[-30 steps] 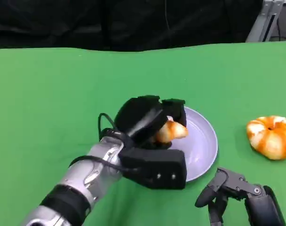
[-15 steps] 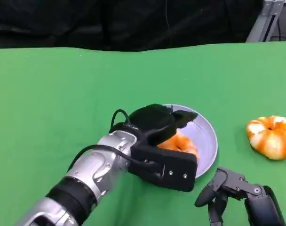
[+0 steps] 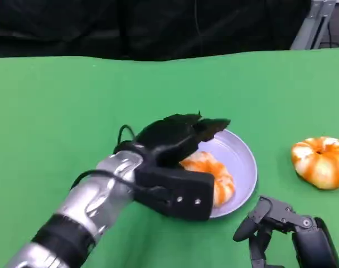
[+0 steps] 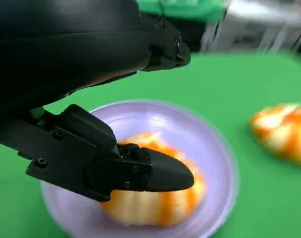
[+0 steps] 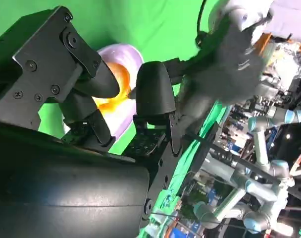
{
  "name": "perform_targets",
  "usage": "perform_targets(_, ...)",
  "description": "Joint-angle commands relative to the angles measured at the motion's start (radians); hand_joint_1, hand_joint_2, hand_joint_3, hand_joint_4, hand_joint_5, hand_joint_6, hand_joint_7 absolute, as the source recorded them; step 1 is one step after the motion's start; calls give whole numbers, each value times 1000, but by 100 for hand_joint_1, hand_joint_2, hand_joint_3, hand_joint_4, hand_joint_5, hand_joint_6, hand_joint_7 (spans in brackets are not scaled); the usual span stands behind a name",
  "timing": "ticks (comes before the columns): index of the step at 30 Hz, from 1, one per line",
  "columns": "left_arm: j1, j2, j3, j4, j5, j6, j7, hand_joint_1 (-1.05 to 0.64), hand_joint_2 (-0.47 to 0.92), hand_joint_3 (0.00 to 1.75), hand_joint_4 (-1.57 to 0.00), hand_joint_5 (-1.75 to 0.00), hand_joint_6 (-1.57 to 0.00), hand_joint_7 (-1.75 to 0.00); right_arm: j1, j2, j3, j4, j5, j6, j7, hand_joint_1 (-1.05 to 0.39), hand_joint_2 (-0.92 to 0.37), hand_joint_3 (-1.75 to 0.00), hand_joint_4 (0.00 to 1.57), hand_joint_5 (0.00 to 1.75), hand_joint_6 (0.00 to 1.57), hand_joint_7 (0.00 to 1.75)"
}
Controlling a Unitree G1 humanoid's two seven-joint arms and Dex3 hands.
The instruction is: Grasp the bread from the table and place it into the plate.
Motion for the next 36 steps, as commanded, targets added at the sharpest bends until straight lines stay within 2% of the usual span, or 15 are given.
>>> perform_targets(1,91,37,88,-66,-107,-102,42,-47,92,15,-8,-71,-38,-9,-24,-7,-18,38,-10,-27,-28,9,-21,-157,93,175,85,136)
perform_targets(2,107,40,104,-75,-127,-120,44,-43,92,15,-12,-81,-44,-12,-29,-6,-20,45,-14,-30,-33,10,-18,-159,94,175,86,136)
perform_targets(5,153,33,148,-92,-193,-156,45,-40,92,14,-14,-88,-47,-13,-42,-10,-24,68,-17,-44,-42,10,-17,-162,94,175,87,135)
perform_targets(6,176,27,170,-99,-230,-169,47,-32,92,12,-25,-100,-58,-19,-49,-12,-26,79,-16,-52,-44,11,-16,-162,95,175,87,135)
perform_targets(9,231,16,221,-118,-332,-207,26,-23,92,12,-33,-120,-67,-29,-62,-16,-30,106,-13,-75,-48,12,-16,-162,94,174,87,135)
perform_targets(16,246,11,237,-125,-360,-223,11,-22,92,12,-34,-126,-68,-34,-66,-16,-33,119,-10,-88,-47,12,-16,-162,94,173,87,135)
perform_targets(17,313,10,267,-145,-446,-273,-9,-20,91,14,-35,-133,-66,-48,-71,-19,-36,127,-13,-98,-51,12,-16,-162,94,173,87,135)
perform_targets(18,374,7,295,-165,-524,-312,-29,-14,90,18,-46,-139,-68,-69,-78,-21,-38,135,-18,-108,-56,12,-16,-162,94,173,88,135)
perform_targets(19,416,4,316,-179,-580,-338,-46,-8,80,40,-56,-138,-67,-89,-82,-22,-39,142,-21,-117,-60,12,-15,-162,95,172,88,136)
perform_targets(21,444,0,333,-187,-622,-355,-71,-4,65,71,-63,-138,-66,-100,-86,-23,-41,149,-24,-127,-64,13,-14,-163,95,172,88,136)
perform_targets(22,469,0,346,-203,-653,-353,-86,-4,63,76,-63,-138,-66,-102,-89,-21,-40,155,-23,-131,-65,13,-14,-163,96,171,88,136)
perform_targets(25,527,-5,385,-237,-717,-340,-113,4,52,108,-70,-144,-68,-113,-94,-17,-36,163,-14,-134,-63,11,-13,-163,96,172,89,136)
perform_targets(29,563,-7,415,-248,-738,-325,-131,4,48,119,-71,-151,-67,-122,-98,-19,-39,168,-13,-135,-63,11,-14,-162,97,172,89,136)
perform_targets(36,641,-5,453,-279,-739,-278,-136,1,51,116,-76,-153,-74,-128,-93,-17,-47,153,-22,-117,-65,11,-15,-162,96,171,89,135)
